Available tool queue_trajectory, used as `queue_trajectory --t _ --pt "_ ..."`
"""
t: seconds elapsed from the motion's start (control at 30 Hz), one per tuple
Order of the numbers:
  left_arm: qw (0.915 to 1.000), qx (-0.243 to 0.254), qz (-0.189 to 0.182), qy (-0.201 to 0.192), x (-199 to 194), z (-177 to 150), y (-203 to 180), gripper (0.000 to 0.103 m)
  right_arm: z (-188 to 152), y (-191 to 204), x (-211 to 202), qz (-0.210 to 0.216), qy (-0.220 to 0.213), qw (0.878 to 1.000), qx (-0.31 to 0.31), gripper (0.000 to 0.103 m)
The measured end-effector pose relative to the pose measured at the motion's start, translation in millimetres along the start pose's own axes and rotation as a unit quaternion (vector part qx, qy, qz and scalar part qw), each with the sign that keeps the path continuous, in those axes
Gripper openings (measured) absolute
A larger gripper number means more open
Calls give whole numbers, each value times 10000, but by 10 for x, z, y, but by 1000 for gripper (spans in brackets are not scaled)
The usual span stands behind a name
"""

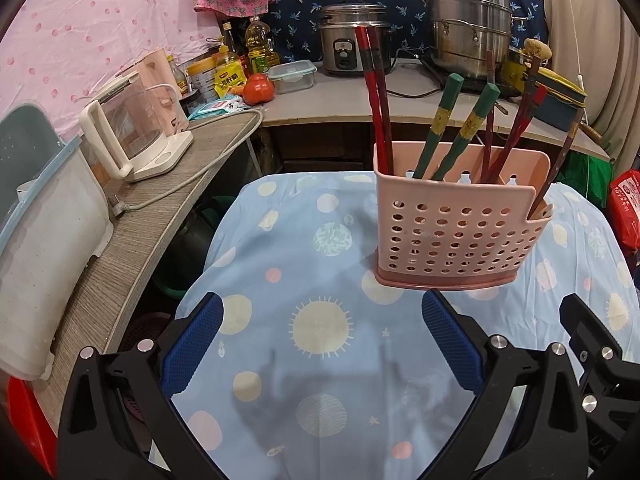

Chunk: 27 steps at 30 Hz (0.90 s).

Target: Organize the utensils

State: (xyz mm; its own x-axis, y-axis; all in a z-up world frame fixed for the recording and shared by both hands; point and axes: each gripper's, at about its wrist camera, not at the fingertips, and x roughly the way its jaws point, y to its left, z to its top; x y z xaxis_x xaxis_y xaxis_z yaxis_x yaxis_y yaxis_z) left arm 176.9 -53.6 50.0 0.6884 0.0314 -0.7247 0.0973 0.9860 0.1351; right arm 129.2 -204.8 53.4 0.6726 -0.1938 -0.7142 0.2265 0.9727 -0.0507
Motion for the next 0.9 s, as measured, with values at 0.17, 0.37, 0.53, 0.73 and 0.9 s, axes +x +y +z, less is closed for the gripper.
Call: queue_trajectory --t 0.17,0.37,0.53,0.73,0.9 --pt "10000 -7 5 -6 -7 4 8 95 8 -16 -7 -9 -13 10000 20 96" --pt "10000 -25 -6 -17 -17 14 18 95 13 -32 -10 -13 -27 10000 24 96" --pt "9997 -161 -87 -147 -51 48 55 95 25 -58 -43 12 -152 9999 78 96" --pt "9988 -233 -226 -357 -99 66 59 95 23 -67 -35 2 -168 9998 94 96" --pt "9974 -422 -303 -506 -122 59 81 96 13 -80 -35 -10 -177 9998 118 96"
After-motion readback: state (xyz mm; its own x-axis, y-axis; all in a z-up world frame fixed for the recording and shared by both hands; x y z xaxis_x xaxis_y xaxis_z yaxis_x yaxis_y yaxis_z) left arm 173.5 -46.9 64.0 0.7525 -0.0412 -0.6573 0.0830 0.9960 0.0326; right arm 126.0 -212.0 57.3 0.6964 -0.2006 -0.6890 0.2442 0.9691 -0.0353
